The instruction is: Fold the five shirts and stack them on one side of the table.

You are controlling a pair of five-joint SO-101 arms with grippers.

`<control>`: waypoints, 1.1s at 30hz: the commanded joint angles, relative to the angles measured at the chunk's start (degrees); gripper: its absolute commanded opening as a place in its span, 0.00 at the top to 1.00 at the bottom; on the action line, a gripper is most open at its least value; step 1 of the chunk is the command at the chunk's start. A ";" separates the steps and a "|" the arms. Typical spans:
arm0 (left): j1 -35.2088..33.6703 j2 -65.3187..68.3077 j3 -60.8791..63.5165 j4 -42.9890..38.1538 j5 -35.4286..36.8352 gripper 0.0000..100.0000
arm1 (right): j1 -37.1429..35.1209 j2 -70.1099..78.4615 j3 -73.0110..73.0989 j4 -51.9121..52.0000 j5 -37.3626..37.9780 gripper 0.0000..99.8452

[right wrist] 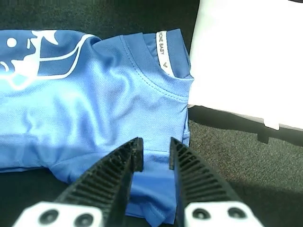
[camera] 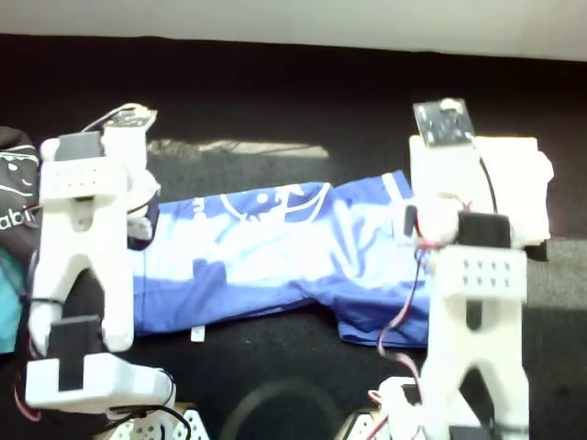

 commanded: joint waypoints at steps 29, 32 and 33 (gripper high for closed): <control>-6.46 61.49 -64.92 1.58 1.93 0.99 | -6.02 48.75 -12.97 -34.59 -2.46 0.99; -7.96 65.98 -73.01 3.60 1.93 0.99 | -7.43 51.47 -14.02 -37.41 -2.46 0.99; -8.22 67.30 -75.30 4.57 1.93 0.99 | -7.52 52.44 -15.43 -37.41 -2.46 0.99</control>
